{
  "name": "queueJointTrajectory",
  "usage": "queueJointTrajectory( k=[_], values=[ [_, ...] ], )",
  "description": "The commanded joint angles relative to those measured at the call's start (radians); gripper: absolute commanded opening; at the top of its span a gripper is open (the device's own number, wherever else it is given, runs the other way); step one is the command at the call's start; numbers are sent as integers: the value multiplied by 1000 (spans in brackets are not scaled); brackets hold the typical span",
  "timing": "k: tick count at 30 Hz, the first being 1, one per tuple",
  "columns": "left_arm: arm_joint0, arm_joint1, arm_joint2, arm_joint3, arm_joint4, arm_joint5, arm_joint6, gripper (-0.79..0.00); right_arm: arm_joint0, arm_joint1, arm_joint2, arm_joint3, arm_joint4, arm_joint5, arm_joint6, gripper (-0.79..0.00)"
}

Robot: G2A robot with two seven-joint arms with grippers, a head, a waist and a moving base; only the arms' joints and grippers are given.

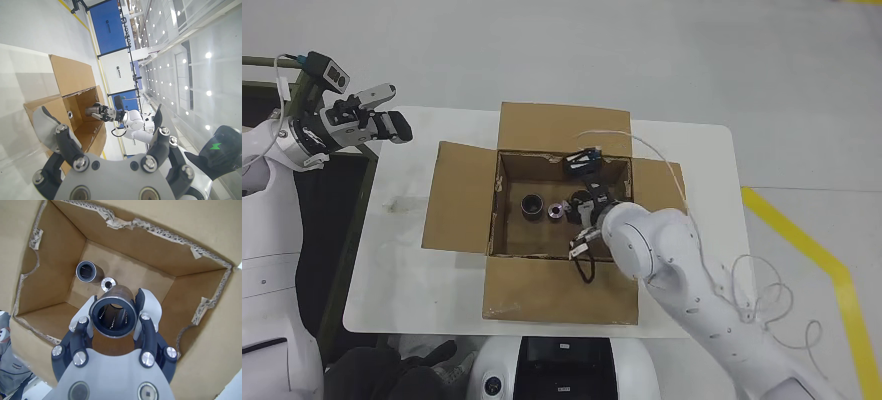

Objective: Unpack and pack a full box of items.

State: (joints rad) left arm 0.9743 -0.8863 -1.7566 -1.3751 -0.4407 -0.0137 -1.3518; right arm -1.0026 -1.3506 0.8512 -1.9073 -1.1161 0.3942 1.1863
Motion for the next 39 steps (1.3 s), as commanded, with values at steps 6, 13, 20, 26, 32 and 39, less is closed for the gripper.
queueJointTrajectory(
  k=[6, 13, 20, 26, 32, 39],
  values=[
    [0, 0, 0, 0, 0, 0, 0, 0, -42, 5, 47, -72, -6, -11, -2, -785],
    [0, 0, 0, 0, 0, 0, 0, 0, -49, 6, 57, -80, -1, -11, -7, -785],
    [0, 0, 0, 0, 0, 0, 0, 0, -49, 6, 57, -80, -1, -11, -7, -785],
    [0, 0, 0, 0, 0, 0, 0, 0, -49, 6, 57, -80, -1, -11, -7, -785],
    [0, 0, 0, 0, 0, 0, 0, 0, -70, 8, 80, -75, 8, -30, -40, -785],
    [0, 0, 0, 0, 0, 0, 0, 0, -90, 13, 136, -99, 24, -57, -33, -785]
  ],
)
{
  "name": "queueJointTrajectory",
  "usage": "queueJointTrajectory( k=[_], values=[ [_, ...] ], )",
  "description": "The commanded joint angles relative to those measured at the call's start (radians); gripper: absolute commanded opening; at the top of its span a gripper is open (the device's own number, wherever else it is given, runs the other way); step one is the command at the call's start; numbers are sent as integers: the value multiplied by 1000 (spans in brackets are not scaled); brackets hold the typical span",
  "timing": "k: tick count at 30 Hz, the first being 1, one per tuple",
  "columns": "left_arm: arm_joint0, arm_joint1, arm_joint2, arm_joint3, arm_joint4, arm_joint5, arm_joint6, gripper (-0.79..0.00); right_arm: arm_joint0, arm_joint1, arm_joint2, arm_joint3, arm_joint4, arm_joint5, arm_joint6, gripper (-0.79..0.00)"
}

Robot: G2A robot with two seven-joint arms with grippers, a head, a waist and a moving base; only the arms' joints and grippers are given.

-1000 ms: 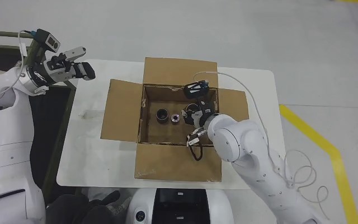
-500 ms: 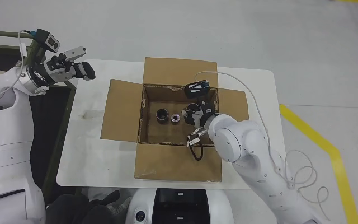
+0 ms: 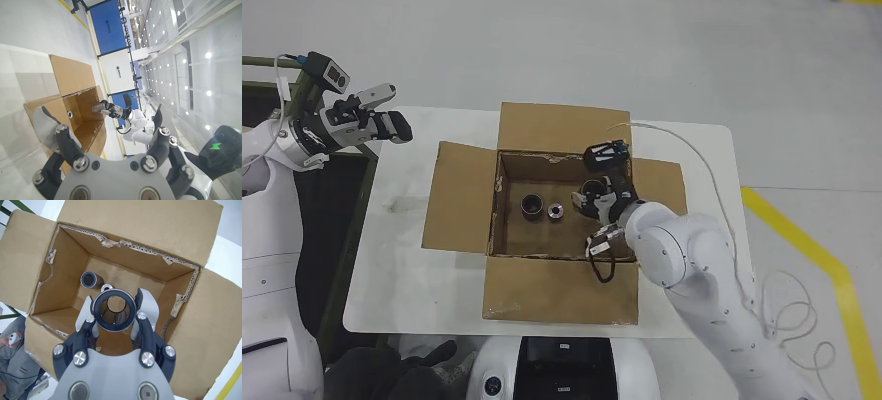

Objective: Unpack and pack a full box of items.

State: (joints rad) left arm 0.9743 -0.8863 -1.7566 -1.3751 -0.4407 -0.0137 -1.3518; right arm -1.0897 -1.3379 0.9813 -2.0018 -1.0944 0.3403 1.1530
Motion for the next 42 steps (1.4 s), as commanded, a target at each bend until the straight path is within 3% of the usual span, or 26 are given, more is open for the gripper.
queueJointTrajectory(
  k=[1, 11, 20, 28, 42],
  values=[
    [0, 0, 0, 0, 0, 0, 0, 0, -6, 1, 12, -10, 7, -7, 1, -785],
    [0, 0, 0, 0, 0, 0, 0, 0, -52, 13, 112, -125, 60, -52, 16, -785],
    [0, 0, 0, 0, 0, 0, 0, 0, -126, 32, 284, -197, 109, -95, -3, -785],
    [0, 0, 0, 0, 0, 0, 0, 0, -205, 50, 462, -153, 157, -163, -86, -785],
    [0, 0, 0, 0, 0, 0, 0, 0, -302, 76, 707, -65, 157, -167, -137, -785]
  ],
)
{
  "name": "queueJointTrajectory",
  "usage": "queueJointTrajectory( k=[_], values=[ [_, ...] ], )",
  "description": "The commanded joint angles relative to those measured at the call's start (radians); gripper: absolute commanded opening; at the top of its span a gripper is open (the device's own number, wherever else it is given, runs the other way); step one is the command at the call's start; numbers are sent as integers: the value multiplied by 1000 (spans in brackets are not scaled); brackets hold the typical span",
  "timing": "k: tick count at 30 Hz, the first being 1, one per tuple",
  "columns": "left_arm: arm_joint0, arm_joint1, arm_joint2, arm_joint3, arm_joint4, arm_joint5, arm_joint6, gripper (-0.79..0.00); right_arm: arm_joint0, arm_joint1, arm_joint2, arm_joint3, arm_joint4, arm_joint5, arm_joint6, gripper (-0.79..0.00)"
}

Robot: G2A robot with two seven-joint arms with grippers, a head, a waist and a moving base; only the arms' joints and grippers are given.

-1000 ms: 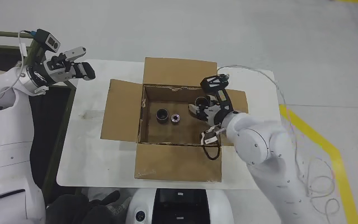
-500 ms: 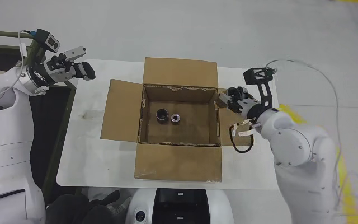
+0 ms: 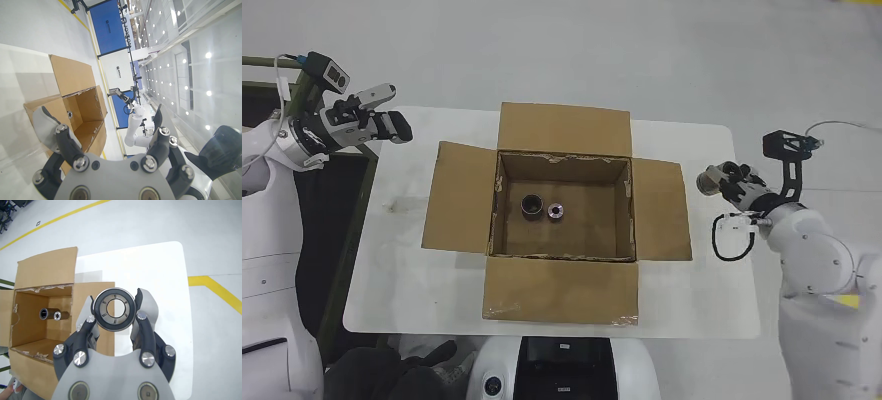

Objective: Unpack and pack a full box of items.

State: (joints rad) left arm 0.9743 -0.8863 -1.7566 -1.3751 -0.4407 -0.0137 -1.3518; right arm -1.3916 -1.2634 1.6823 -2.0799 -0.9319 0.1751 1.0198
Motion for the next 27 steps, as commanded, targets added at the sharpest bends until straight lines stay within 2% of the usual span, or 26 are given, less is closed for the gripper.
queueJointTrajectory(
  k=[1, 16, 27],
  values=[
    [0, 0, 0, 0, 0, 0, 0, 0, 1, 2, 9, 27, -8, -3, -10, -785],
    [0, 0, 0, 0, 0, 0, 0, 0, 32, 9, -38, 230, -98, 16, -107, -785],
    [0, 0, 0, 0, 0, 0, 0, 0, 69, 10, -86, 398, -139, -14, -208, -785]
  ],
)
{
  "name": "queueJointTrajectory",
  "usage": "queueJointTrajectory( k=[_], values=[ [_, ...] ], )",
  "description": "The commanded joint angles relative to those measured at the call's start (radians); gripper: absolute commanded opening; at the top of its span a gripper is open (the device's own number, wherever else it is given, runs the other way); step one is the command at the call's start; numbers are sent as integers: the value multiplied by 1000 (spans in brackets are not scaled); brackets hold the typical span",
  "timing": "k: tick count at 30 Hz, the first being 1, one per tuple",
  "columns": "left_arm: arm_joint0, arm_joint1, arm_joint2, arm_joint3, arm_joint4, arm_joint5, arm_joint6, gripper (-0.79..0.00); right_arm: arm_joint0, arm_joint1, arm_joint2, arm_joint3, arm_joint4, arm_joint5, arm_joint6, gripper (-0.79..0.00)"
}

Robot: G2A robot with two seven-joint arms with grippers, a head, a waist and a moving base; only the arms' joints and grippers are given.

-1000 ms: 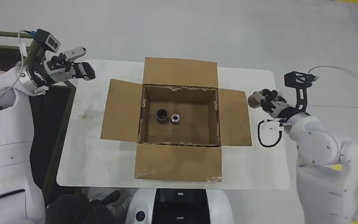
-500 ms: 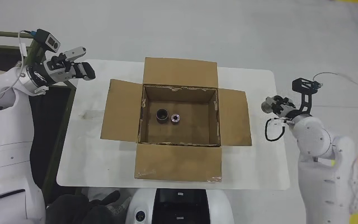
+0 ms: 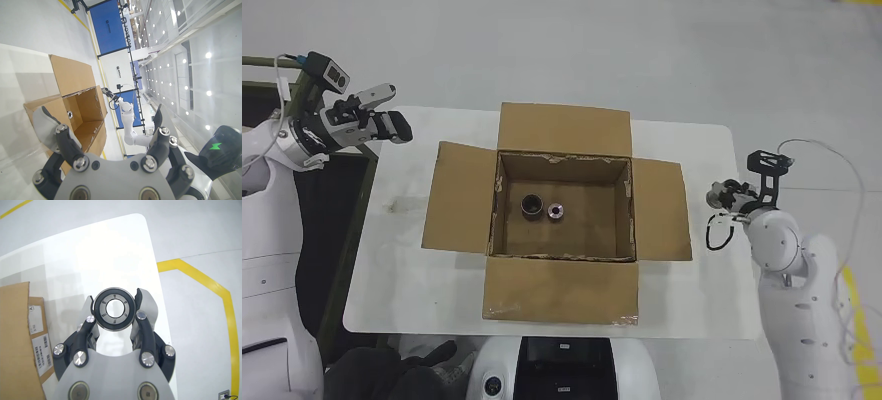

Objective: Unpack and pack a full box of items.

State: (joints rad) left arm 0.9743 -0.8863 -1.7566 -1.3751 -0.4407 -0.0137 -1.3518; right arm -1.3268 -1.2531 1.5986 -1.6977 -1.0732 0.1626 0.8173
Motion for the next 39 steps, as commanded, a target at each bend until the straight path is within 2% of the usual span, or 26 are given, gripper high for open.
queueJointTrajectory(
  k=[1, 12, 24, 25, 27, 31, 33, 35, 36, 39],
  values=[
    [0, 0, 0, 0, 0, 0, 0, 0, 8, 0, -5, 31, 2, -2, -12, -785],
    [0, 0, 0, 0, 0, 0, 0, 0, 54, -2, -42, 171, -29, 21, -73, -785],
    [0, 0, 0, 0, 0, 0, 0, 0, 85, -5, -59, 258, -28, 50, -114, -785],
    [0, 0, 0, 0, 0, 0, 0, 0, 87, -5, -61, 262, -27, 50, -118, -727],
    [0, 0, 0, 0, 0, 0, 0, 0, 89, -6, -65, 271, -26, 52, -123, -536],
    [0, 0, 0, 0, 0, 0, 0, 0, 92, -6, -72, 279, -25, 52, -123, -366],
    [0, 0, 0, 0, 0, 0, 0, 0, 92, -6, -74, 279, -24, 53, -124, -157],
    [0, 0, 0, 0, 0, 0, 0, 0, 92, -6, -75, 275, -26, 52, -123, -40],
    [0, 0, 0, 0, 0, 0, 0, 0, 91, -6, -75, 269, -25, 51, -123, 0],
    [0, 0, 0, 0, 0, 0, 0, 0, 82, -5, -71, 241, -27, 54, -124, 0]
  ],
)
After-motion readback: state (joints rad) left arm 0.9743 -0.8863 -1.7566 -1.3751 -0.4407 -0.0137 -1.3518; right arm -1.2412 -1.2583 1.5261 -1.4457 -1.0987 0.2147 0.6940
